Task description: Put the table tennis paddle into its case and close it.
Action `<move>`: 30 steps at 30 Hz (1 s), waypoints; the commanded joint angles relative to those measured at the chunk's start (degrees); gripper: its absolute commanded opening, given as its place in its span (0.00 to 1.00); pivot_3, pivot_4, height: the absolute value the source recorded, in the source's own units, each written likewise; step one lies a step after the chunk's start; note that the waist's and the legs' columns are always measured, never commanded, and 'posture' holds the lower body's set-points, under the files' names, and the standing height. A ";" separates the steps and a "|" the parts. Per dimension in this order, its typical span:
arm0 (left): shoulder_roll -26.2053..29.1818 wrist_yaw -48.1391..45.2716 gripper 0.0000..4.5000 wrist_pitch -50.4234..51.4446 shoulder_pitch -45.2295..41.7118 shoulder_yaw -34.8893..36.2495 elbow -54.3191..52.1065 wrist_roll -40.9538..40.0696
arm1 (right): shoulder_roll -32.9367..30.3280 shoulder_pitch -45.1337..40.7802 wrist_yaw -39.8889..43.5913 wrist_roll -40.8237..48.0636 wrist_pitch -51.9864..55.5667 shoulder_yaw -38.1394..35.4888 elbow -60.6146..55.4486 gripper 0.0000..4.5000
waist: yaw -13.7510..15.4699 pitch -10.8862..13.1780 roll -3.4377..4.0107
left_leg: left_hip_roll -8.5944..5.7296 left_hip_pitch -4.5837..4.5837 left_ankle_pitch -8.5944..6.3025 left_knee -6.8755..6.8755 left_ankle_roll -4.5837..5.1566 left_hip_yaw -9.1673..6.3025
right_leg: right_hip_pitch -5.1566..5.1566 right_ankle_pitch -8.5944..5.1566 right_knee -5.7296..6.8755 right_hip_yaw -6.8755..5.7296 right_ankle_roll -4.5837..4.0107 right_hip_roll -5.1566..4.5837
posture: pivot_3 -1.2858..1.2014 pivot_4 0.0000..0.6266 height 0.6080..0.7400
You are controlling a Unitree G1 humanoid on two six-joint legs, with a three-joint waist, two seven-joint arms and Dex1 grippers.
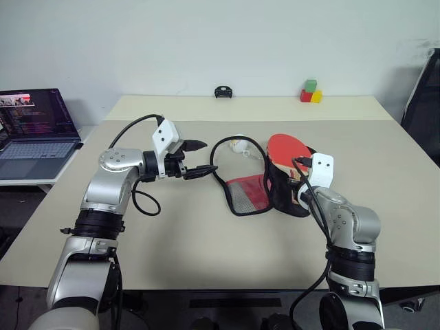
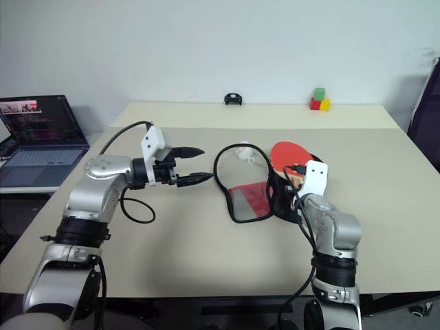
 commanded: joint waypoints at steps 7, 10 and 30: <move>0.80 0.61 0.89 -0.33 -0.10 1.57 -2.39 -0.71 | 0.34 1.45 -0.86 -4.40 -6.39 3.05 -0.59 0.25 | 0.00 0.00 0.00 | 0.00 0.00 0.00 0.00 0.00 0.00 | 0.00 0.00 0.01 0.01 0.00 0.00 | 0.52 0.24 1.00; 0.72 0.62 0.89 -0.40 -0.13 1.52 -2.34 -0.69 | 0.49 1.73 -0.90 -5.18 -6.60 3.30 -0.66 0.25 | 0.00 0.00 0.00 | 0.00 0.01 0.00 0.00 -0.01 -0.01 | 0.00 0.00 0.02 0.00 0.00 0.00 | 0.52 0.24 1.00; -0.13 -0.28 0.89 -1.19 -0.43 0.67 -2.37 -0.46 | 6.69 3.20 -4.22 -6.75 -6.00 0.61 -2.30 0.53 | -0.02 -0.01 0.01 | 0.00 0.02 0.01 0.01 -0.02 -0.02 | -0.01 0.00 0.06 0.00 0.00 0.01 | 0.52 0.24 1.00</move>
